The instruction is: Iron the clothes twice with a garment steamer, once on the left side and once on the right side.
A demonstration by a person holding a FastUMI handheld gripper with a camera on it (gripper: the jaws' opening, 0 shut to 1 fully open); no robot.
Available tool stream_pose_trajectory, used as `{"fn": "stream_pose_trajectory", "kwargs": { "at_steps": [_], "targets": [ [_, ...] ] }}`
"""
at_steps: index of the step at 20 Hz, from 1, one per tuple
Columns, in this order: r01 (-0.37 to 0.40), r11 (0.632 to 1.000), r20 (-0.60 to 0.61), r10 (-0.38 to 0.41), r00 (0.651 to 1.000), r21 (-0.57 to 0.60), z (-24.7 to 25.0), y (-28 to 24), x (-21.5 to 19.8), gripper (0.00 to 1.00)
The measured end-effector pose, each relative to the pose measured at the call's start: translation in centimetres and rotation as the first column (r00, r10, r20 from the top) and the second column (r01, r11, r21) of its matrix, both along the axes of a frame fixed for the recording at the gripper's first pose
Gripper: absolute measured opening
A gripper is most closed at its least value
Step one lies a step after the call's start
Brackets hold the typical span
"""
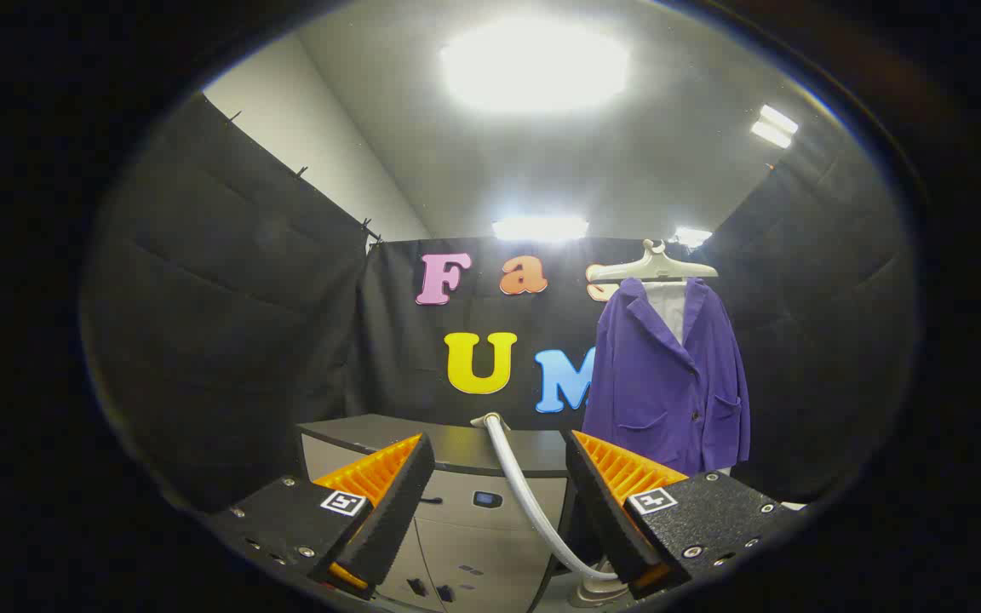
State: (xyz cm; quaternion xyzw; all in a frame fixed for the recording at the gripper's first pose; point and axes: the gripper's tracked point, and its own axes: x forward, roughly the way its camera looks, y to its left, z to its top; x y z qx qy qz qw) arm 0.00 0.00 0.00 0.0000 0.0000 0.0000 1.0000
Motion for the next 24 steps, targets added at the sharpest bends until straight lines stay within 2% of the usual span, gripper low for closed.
{"fn": "stream_pose_trajectory", "kwargs": {
  "at_steps": [5, 7, 11, 15, 19, 21, 24],
  "targets": [
    [0.000, 1.000, -0.032, 0.000, 0.999, 0.019, -0.7, -2.0, -0.4, 0.95],
    [-0.035, 0.998, -0.062, 0.038, 0.997, 0.058, -1.3, -1.1, -0.7, 0.95],
    [-0.054, 0.997, -0.104, 0.059, 0.993, 0.049, -2.0, -0.2, -0.9, 0.96],
    [0.082, 0.996, -0.096, -0.078, 0.992, 0.038, -1.5, -3.5, -1.0, 0.95],
    [0.230, 0.972, -0.104, -0.224, 0.969, 0.053, -1.7, -6.4, -1.5, 0.95],
    [0.254, 0.967, -0.062, -0.252, 0.966, 0.035, -0.7, -7.0, -1.9, 0.95],
    [0.239, 0.971, 0.018, -0.239, 0.971, -0.022, 0.5, -6.9, -2.2, 0.95]
  ]
}}
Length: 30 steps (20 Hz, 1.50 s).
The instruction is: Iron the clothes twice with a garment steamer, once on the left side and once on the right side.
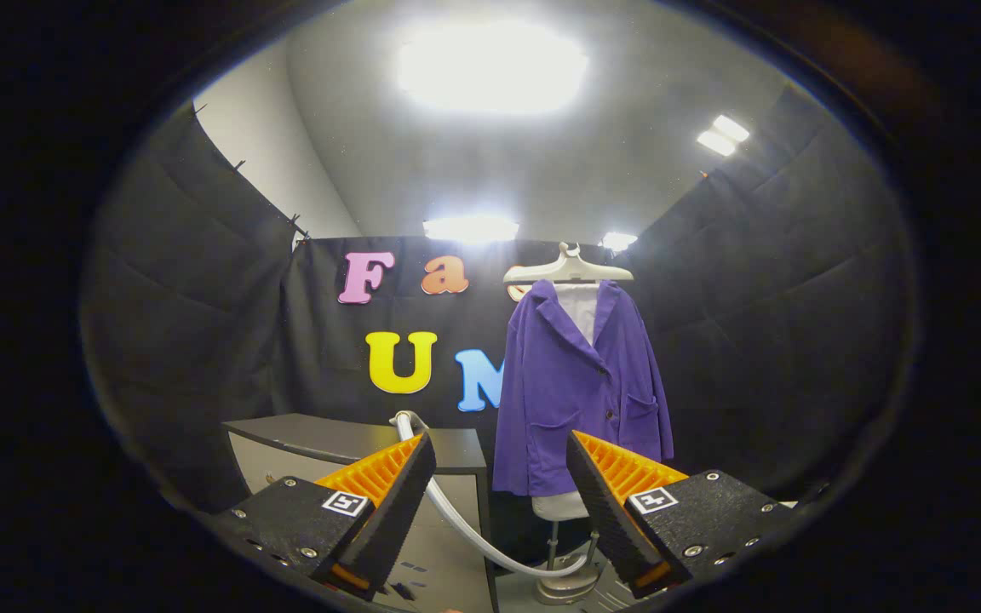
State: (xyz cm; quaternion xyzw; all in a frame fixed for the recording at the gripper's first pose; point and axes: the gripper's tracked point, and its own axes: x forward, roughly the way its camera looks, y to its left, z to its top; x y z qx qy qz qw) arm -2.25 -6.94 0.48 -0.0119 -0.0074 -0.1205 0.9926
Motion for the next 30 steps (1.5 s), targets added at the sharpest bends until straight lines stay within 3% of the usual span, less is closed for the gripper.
{"fn": "stream_pose_trajectory", "kwargs": {
  "at_steps": [6, 8, 11, 16, 25, 30],
  "targets": [
    [-0.047, 0.997, -0.060, 0.043, 0.997, -0.061, -1.0, 0.3, 0.8, 0.95],
    [-0.103, 0.994, -0.077, 0.101, 0.992, -0.031, -0.9, 1.8, 1.9, 0.95],
    [-0.156, 0.987, -0.088, 0.158, 0.984, 0.036, 0.7, 3.4, 4.9, 0.95],
    [-0.218, 0.976, -0.078, 0.218, 0.973, 0.004, 5.1, 4.9, 11.1, 0.95],
    [-0.186, 0.982, -0.120, 0.185, 0.975, -0.003, 7.9, 6.6, 24.7, 0.95],
    [-0.128, 0.992, -0.276, 0.128, 0.953, 0.020, 4.3, 7.4, 34.0, 0.95]
  ]
}}
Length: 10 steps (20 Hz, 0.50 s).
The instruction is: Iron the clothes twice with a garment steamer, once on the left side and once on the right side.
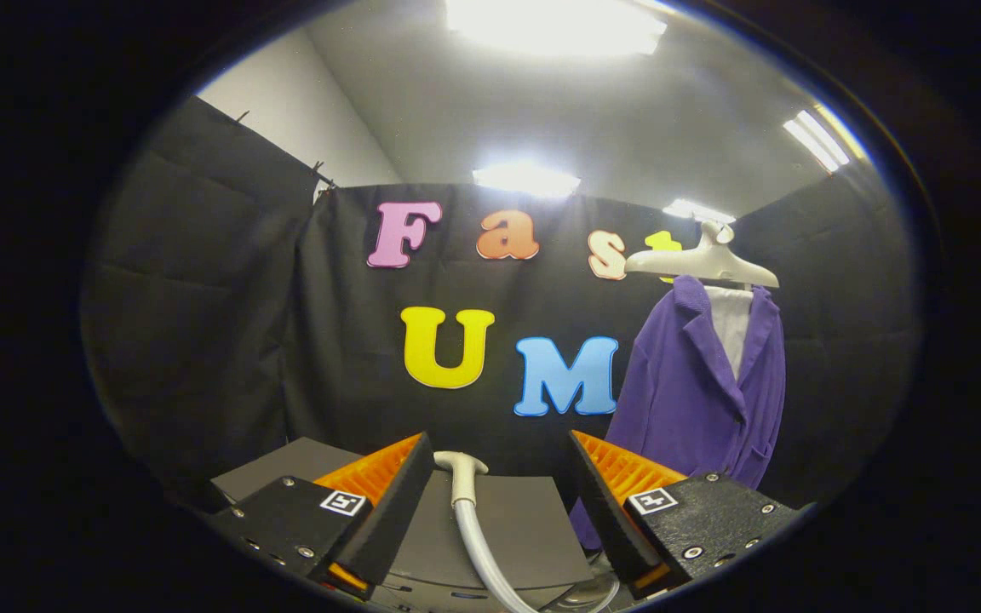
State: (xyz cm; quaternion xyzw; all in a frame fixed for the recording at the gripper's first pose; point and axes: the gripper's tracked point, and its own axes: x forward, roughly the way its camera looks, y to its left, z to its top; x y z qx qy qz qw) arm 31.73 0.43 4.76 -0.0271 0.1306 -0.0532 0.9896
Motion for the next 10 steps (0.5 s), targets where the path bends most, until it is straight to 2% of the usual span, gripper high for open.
{"fn": "stream_pose_trajectory", "kwargs": {
  "at_steps": [3, 6, 10],
  "targets": [
    [0.010, 1.000, -0.113, -0.010, 0.994, -0.004, -3.4, 0.7, 4.8, 0.95],
    [0.026, 0.998, -0.213, -0.013, 0.977, 0.057, -6.9, 1.6, 8.9, 0.95],
    [0.051, 0.992, -0.354, -0.007, 0.935, 0.117, -12.2, 2.3, 13.5, 0.95]
  ]
}}
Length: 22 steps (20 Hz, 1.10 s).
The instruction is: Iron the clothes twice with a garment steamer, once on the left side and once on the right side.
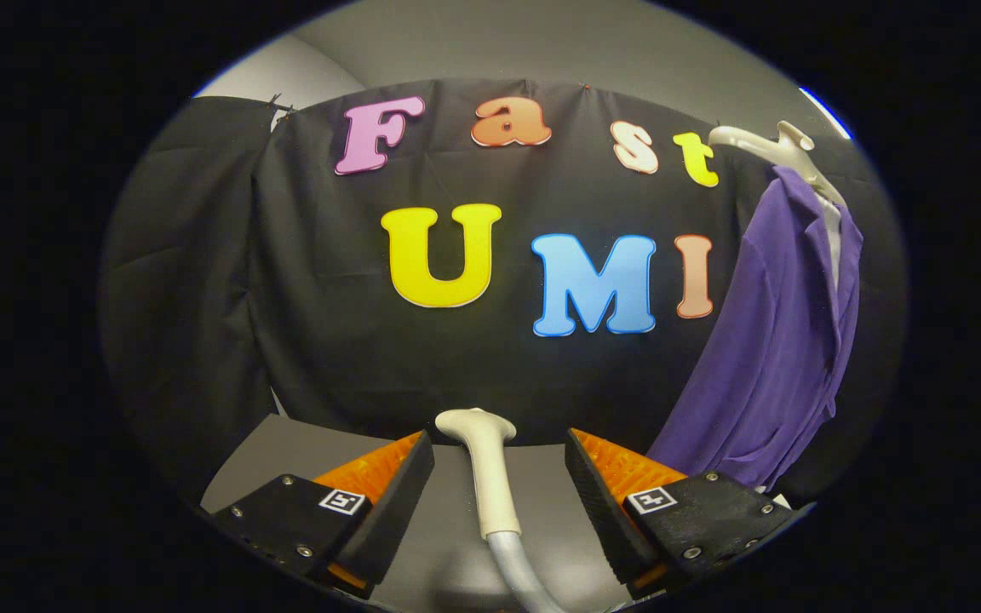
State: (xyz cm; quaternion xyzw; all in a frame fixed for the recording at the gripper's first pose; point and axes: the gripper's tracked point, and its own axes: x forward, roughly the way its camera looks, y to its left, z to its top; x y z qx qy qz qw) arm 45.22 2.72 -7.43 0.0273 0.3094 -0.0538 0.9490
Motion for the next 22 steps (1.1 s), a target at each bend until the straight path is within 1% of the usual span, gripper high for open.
{"fn": "stream_pose_trajectory", "kwargs": {
  "at_steps": [3, 5, 7, 10, 12, 15, 17, 19, 20, 22],
  "targets": [
    [0.021, 0.999, -0.093, -0.018, 0.995, 0.036, -3.3, 0.3, 1.8, 0.95],
    [0.048, 0.997, -0.129, -0.040, 0.991, 0.065, -4.8, 0.2, 3.0, 0.95],
    [0.057, 0.995, -0.178, -0.042, 0.983, 0.081, -6.7, 0.3, 3.8, 0.95],
    [0.069, 0.990, -0.239, -0.038, 0.970, 0.122, -9.2, 0.4, 4.2, 0.95],
    [0.097, 0.985, -0.286, -0.053, 0.957, 0.145, -11.0, 0.3, 4.0, 0.95],
    [0.095, 0.982, -0.324, -0.037, 0.945, 0.165, -12.7, 0.9, 3.8, 0.94],
    [0.090, 0.978, -0.335, -0.022, 0.942, 0.187, -13.3, 1.6, 3.7, 0.87],
    [0.087, 0.981, -0.348, -0.021, 0.937, 0.175, -14.3, 1.5, 3.0, 0.77],
    [0.083, 0.983, -0.354, -0.019, 0.935, 0.167, -14.3, 1.2, 2.8, 0.65],
    [0.086, 0.974, -0.352, -0.007, 0.936, 0.209, -14.2, 1.6, 2.8, 0.49]
  ]
}}
